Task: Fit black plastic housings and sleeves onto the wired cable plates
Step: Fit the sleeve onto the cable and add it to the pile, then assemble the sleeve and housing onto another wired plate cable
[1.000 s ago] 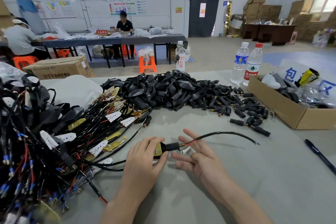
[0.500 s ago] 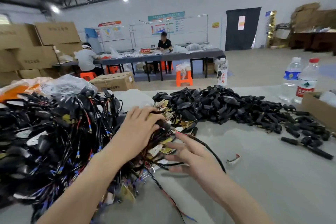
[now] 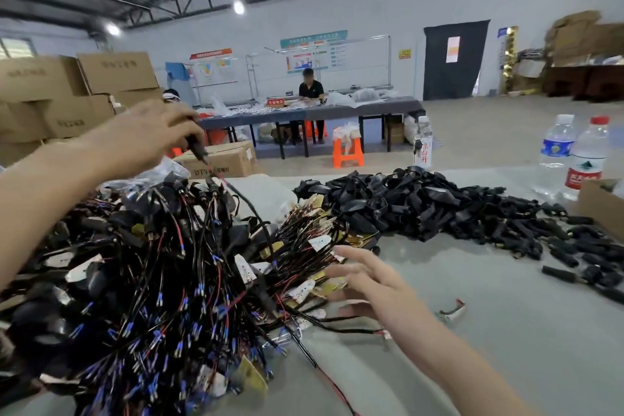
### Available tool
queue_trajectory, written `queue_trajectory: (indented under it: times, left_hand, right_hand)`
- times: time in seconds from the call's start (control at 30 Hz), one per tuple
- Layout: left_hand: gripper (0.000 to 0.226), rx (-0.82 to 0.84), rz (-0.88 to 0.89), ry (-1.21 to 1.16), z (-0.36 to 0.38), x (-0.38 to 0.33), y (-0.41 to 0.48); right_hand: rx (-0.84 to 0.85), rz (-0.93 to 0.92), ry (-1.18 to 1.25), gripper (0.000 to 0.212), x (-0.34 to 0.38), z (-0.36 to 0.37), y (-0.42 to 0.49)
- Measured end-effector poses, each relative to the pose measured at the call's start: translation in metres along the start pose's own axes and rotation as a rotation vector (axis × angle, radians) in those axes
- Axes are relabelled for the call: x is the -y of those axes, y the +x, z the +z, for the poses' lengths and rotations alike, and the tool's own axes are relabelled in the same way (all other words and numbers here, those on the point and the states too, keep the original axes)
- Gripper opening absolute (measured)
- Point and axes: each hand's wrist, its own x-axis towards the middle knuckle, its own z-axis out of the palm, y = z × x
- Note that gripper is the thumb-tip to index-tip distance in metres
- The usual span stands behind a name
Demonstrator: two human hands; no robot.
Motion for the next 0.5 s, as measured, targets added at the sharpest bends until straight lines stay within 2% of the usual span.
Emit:
queue_trajectory:
  times: [0.1,0.17,0.23,0.3,0.37,0.43,0.5]
  left_hand:
    - [0.046,-0.134,-0.065,-0.11,-0.007,0.021,-0.006]
    - [0.039,-0.168,-0.103,-0.127,-0.006,0.031,-0.016]
    - [0.038,-0.098,-0.075,-0.069,0.003,0.034,-0.029]
    - [0.053,0.005,0.049,0.016,0.019,0.029,-0.044]
    - [0.069,0.01,0.149,0.066,0.038,0.026,-0.057]
    - [0.08,0.056,0.126,0.092,0.056,0.021,-0.066]
    - [0.069,0.126,-0.009,0.05,0.074,0.012,-0.074]
  right_hand:
    - [-0.117,0.008,0.056,0.036,-0.005,-0.016,0.011]
    - [-0.156,0.017,0.071,0.032,-0.012,-0.015,0.02]
    - [-0.162,0.034,0.076,0.029,-0.02,-0.004,0.028]
    - [-0.151,0.048,0.072,0.028,-0.028,0.009,0.034]
    - [-0.142,0.058,0.053,0.029,-0.035,0.019,0.037]
    - [-0.133,0.065,0.025,0.031,-0.037,0.026,0.04]
    - [-0.117,0.067,0.002,0.032,-0.038,0.034,0.042]
